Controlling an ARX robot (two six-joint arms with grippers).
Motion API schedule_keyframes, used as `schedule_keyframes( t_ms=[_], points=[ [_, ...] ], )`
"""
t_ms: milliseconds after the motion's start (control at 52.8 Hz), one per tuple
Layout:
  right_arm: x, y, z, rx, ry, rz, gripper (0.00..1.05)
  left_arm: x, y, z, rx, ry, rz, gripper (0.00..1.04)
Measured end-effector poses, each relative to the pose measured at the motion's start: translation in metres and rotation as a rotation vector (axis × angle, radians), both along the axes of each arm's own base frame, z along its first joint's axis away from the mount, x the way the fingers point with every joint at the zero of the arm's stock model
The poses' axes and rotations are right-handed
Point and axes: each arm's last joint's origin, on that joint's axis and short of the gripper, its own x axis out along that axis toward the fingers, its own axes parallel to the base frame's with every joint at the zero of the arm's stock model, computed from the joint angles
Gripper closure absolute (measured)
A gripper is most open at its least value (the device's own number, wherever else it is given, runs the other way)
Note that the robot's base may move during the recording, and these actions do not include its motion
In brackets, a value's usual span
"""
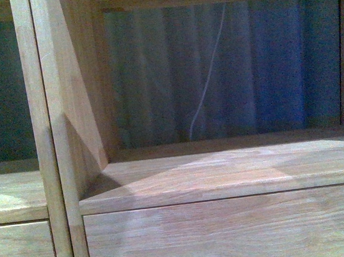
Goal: Organize books on shelf
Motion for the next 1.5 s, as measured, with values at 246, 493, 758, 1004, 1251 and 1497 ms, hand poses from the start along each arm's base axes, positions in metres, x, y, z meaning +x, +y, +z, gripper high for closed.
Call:
schedule_keyframes(
  t_ms=[246,493,758,1004,1251,1497],
  points=[
    [0.001,0.002,-0.005,-0.016,0.003,-0.009,0.97,0.005,0.007,0.0,-0.13,0.013,0.233,0.07],
    [0.003,0.004,-0.01,-0.025,0.015,-0.006,0.97,0.012,0.024,0.018,-0.144,-0.036,0.238,0.07],
    [0.003,0.007,-0.012,-0.036,0.016,-0.007,0.97,0.024,0.045,0.059,-0.174,-0.102,0.215,0.07],
    [0.004,0.014,-0.013,-0.039,0.013,0.016,0.97,0.053,0.042,0.116,-0.299,-0.145,-0.043,0.07],
    [0.01,0.023,-0.014,-0.03,0.013,0.018,0.97,0.081,0.02,0.153,-0.548,-0.09,-0.408,0.07],
    [0.015,0.031,-0.009,-0.004,0.001,0.035,0.97,0.093,-0.003,0.169,-0.709,-0.073,-0.612,0.07]
  ],
)
